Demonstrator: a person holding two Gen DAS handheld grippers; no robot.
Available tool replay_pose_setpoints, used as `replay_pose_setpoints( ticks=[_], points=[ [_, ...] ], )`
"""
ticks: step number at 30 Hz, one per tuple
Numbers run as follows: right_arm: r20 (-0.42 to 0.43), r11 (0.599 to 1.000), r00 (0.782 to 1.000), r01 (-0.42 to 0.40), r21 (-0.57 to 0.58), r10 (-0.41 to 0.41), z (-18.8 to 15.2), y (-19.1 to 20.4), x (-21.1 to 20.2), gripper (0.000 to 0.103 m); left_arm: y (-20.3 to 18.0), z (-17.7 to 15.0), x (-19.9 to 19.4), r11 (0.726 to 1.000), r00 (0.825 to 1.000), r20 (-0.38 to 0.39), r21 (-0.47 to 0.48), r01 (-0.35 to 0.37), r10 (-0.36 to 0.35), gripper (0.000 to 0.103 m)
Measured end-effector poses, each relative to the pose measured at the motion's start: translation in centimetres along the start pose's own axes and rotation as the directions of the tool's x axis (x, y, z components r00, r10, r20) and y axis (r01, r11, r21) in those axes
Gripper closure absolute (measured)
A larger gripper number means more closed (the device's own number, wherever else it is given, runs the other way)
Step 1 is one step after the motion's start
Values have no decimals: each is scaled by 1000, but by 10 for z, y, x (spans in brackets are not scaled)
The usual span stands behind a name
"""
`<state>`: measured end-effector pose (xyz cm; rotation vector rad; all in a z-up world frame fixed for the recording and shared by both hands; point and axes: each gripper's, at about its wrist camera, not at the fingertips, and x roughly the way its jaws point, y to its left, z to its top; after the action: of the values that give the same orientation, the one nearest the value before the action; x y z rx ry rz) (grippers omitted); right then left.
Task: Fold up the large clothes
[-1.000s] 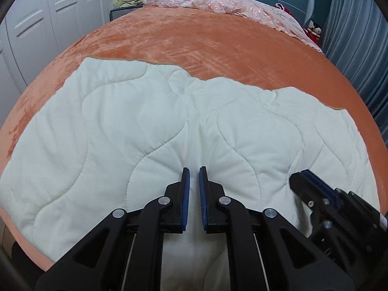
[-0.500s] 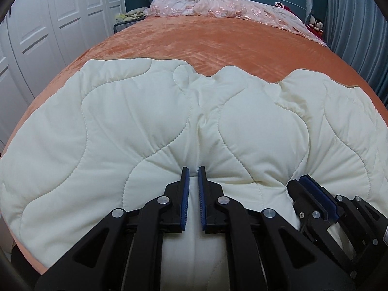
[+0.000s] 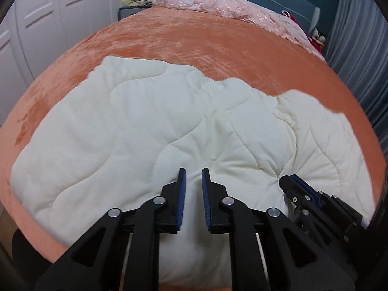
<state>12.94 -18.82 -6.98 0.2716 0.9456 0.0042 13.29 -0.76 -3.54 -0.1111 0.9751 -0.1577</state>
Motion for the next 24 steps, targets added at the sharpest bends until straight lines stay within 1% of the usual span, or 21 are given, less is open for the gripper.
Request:
replay_pose_setpoints(
  ticks=[1, 2, 4, 5, 7, 9, 10, 11, 13, 14, 15, 16, 17, 18, 19, 20, 21, 23, 24],
  points=[
    [-10, 999, 1000, -28, 31, 29, 1, 1, -7, 89, 17, 0, -11, 999, 1000, 8, -44, 5, -5, 69],
    [-15, 997, 998, -55, 50, 55, 1, 2, -12, 89, 37, -2, -25, 995, 1000, 22, -99, 9, -7, 62],
    [-30, 994, 995, -93, 62, 95, -2, 9, -20, 89, 77, -7, -44, 982, 999, 34, -186, -8, 15, 56],
    [-42, 993, 994, -100, 60, 102, -5, 14, -22, 89, 97, -11, -51, 973, 999, 29, -231, -30, 37, 55],
    [-74, 991, 990, -118, 59, 122, -13, 21, -22, 89, 130, -20, -56, 954, 999, 3, -297, -40, 43, 54],
    [-103, 992, 987, -114, 55, 119, -21, 26, -17, 89, 158, -29, -50, 931, 998, -41, -360, -55, 44, 53],
    [-117, 993, 987, -106, 53, 112, -24, 27, -14, 89, 165, -34, -45, 921, 998, -53, -389, -35, 16, 49],
    [-127, 994, 986, -99, 51, 105, -26, 30, -12, 89, 174, -38, -40, 903, 998, -61, -430, -2, -27, 46],
    [-143, 996, 986, -86, 37, 90, -28, 31, -9, 89, 182, -41, -31, 868, 995, -56, -494, 48, -86, 44],
    [-148, 996, 985, -83, 32, 87, -28, 31, -8, 89, 181, -40, -28, 861, 993, -43, -504, 74, -111, 41],
    [-155, 996, 984, -83, 34, 88, -26, 30, -6, 89, 178, -37, -23, 859, 991, -35, -503, 97, -132, 38],
    [-163, 996, 982, -86, 40, 91, -26, 29, -4, 89, 175, -34, -18, 859, 988, -39, -500, 110, -149, 33],
    [-168, 995, 981, -89, 46, 95, -26, 28, -2, 89, 172, -32, -10, 853, 982, -45, -504, 137, -184, 30],
    [-171, 994, 980, -93, 54, 101, -25, 26, -1, 89, 169, -31, -2, 843, 975, -51, -513, 160, -216, 29],
    [-173, 993, 979, -98, 66, 108, -26, 25, 0, 89, 166, -30, 5, 836, 972, -60, -524, 162, -226, 28],
    [-173, 992, 978, -101, 75, 113, -27, 23, 1, 90, 164, -29, 6, 836, 973, -55, -525, 161, -222, 29],
    [-172, 991, 978, -103, 80, 116, -28, 23, 1, 90, 160, -27, 6, 842, 975, -52, -516, 159, -216, 31],
    [-171, 992, 979, -101, 68, 112, -30, 24, 2, 90, 152, -24, -2, 853, 976, -44, -495, 164, -213, 52],
    [-172, 993, 979, -100, 60, 109, -29, 24, 3, 90, 150, -22, -8, 858, 977, -36, -486, 165, -209, 59]
  ],
)
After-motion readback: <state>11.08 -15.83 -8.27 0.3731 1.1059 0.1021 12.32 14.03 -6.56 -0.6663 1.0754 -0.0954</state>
